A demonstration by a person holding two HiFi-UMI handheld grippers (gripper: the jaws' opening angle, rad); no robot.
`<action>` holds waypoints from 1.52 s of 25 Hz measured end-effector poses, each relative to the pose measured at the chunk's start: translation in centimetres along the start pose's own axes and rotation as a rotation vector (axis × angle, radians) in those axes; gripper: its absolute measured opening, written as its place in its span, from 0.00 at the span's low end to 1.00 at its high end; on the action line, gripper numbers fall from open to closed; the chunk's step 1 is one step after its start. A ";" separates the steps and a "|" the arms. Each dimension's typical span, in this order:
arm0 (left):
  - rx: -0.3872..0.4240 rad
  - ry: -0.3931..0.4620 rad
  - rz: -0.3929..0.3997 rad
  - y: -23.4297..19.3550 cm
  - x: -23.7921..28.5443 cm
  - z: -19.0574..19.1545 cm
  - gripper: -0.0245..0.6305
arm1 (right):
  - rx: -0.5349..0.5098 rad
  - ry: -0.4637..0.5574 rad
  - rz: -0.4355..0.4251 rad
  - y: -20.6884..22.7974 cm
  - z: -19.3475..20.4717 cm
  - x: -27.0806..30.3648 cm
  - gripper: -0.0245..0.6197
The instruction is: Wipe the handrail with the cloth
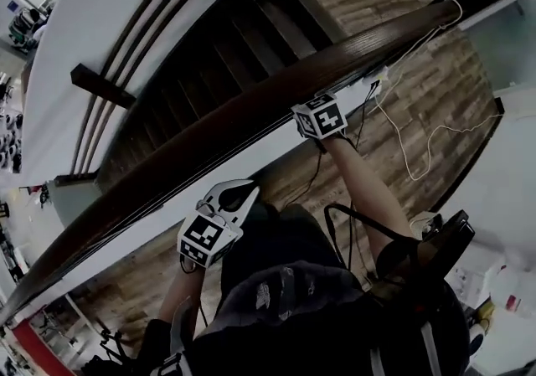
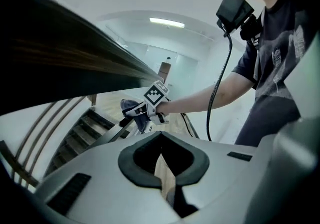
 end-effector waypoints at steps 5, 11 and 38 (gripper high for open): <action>0.086 -0.013 0.101 0.0 8.5 -3.9 0.05 | 0.037 -0.020 0.048 8.3 0.6 -1.6 0.14; 0.133 -0.032 0.094 1.7 19.2 -8.3 0.05 | 0.040 0.055 0.021 18.1 3.1 -4.0 0.14; 0.094 -0.112 -0.268 11.6 38.8 -16.8 0.05 | 0.004 0.010 0.136 51.9 3.9 -8.6 0.14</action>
Point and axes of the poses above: the fingertips, and each gripper's own axes: x forward along the fingers, y to its right, z out of its underside, the point moved 8 cm from there along -x, backward along the fingers
